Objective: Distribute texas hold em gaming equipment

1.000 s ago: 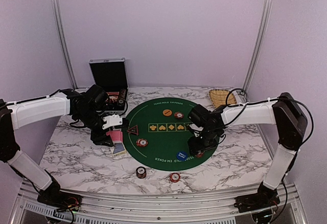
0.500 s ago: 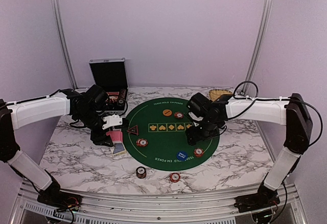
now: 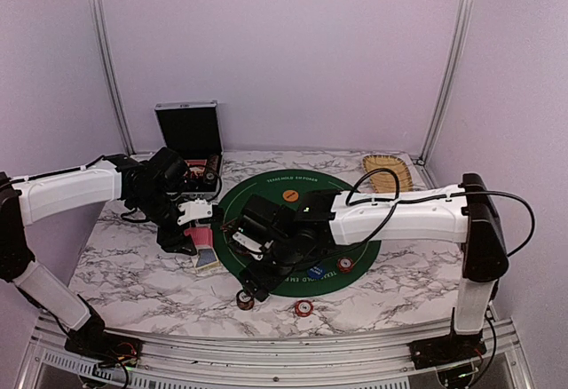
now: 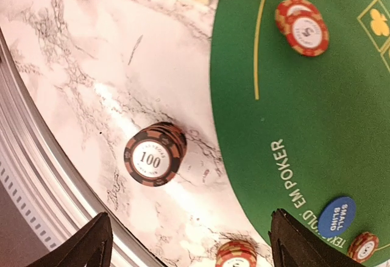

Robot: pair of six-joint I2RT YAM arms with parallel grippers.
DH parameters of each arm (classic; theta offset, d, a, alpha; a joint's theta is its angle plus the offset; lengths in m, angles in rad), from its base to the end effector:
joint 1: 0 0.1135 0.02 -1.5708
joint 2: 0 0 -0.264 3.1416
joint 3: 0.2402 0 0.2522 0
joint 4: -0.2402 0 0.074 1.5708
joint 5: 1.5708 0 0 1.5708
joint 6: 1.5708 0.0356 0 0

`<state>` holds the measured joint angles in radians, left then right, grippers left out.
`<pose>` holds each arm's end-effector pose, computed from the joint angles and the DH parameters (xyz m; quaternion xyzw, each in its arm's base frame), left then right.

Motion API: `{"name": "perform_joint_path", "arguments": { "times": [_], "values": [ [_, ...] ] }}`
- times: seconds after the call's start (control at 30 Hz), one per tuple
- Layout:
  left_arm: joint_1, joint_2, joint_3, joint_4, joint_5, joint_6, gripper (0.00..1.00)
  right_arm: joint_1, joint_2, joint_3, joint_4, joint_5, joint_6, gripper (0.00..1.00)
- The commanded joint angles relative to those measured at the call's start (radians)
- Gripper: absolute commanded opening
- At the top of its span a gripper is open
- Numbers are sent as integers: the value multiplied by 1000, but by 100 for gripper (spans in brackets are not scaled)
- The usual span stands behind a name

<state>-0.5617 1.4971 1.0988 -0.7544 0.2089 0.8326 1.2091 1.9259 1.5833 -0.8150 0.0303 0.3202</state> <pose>0.2447 -0.1627 0.2376 0.6412 0.7320 -0.0732 0.2183 0.1449 0.3800 0.2349 -0.4180 0.8849 0.1313 0.1583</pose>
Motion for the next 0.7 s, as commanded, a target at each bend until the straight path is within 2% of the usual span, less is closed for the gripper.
{"name": "perform_joint_path", "arguments": {
  "times": [0.0,0.23,0.67],
  "values": [
    [8,-21,27,-22,18,-8,0,27,62,82,-21,-20,-38,87],
    [15,-33,15,-23,16,-2,0,41,152,155,-28,-54,-71,86],
    [26,-34,10,-23,21,2,0,48,216,168,-6,-73,-86,83]
  ]
}}
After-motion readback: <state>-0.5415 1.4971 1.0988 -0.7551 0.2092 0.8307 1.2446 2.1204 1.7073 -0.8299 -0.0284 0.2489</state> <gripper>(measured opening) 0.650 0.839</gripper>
